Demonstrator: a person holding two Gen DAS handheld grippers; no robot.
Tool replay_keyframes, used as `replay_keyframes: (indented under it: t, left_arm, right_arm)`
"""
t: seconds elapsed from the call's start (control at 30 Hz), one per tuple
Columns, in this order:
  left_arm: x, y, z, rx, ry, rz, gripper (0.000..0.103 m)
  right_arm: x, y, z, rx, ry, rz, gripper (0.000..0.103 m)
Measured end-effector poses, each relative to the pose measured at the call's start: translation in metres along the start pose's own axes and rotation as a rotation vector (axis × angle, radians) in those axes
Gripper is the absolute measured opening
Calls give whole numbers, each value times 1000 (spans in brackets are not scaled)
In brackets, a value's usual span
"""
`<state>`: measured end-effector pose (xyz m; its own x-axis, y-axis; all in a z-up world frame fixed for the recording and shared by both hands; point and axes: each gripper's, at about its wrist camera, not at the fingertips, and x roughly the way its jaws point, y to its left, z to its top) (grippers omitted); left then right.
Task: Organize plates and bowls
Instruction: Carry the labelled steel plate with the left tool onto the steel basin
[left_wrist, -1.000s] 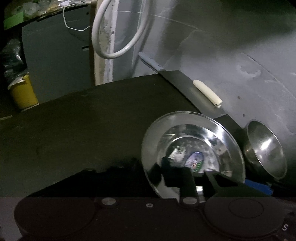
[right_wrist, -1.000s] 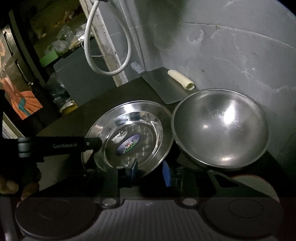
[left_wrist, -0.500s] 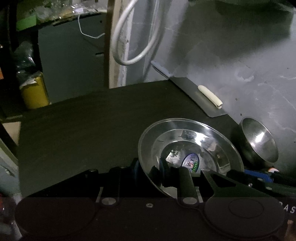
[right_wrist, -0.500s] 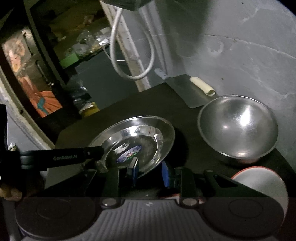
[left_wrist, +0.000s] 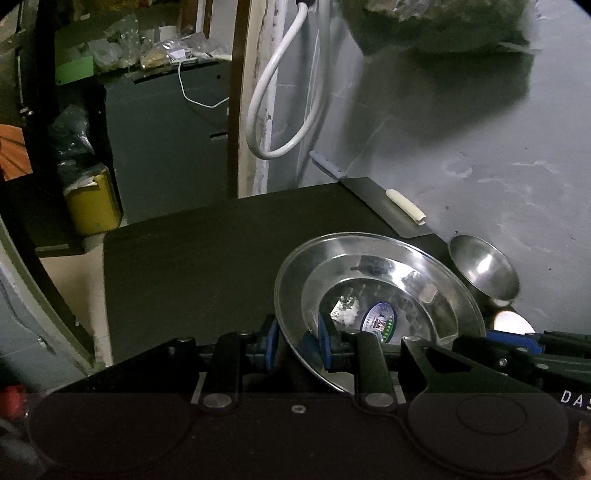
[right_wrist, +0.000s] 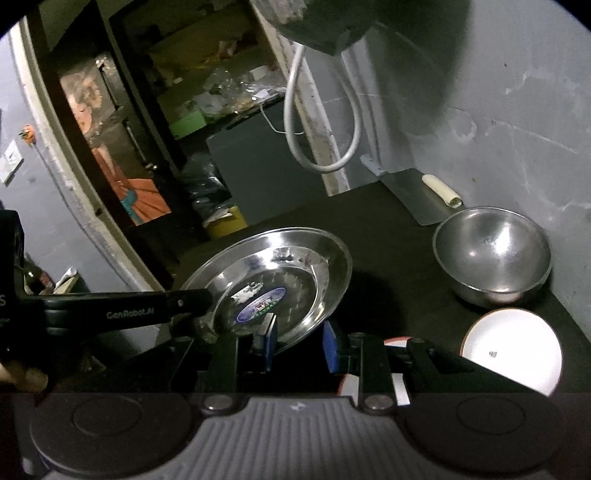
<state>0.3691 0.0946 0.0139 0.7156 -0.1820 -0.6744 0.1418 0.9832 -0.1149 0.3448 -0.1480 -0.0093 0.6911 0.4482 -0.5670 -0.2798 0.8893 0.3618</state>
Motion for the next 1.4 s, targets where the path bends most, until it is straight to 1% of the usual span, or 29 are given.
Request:
replay_keyframes:
  t: [0.3,0.57,1.03,1.4]
  left_arm:
    - [-45,-7,-25,-20,-12,30,25]
    - [-74,-12,-52,-38,5,57,26]
    - [-92,-20,-107,-42,110,103,27]
    - [-96,-26,-130,-39,168,122,29]
  right_arm:
    - [-33,16,-15,-35,11,40,30]
    - [-53,26,-36,-58,49,74,30]
    - [-69,28,-79,-53,173,111,30]
    - [-73,25,-98,-44,228,114,30]
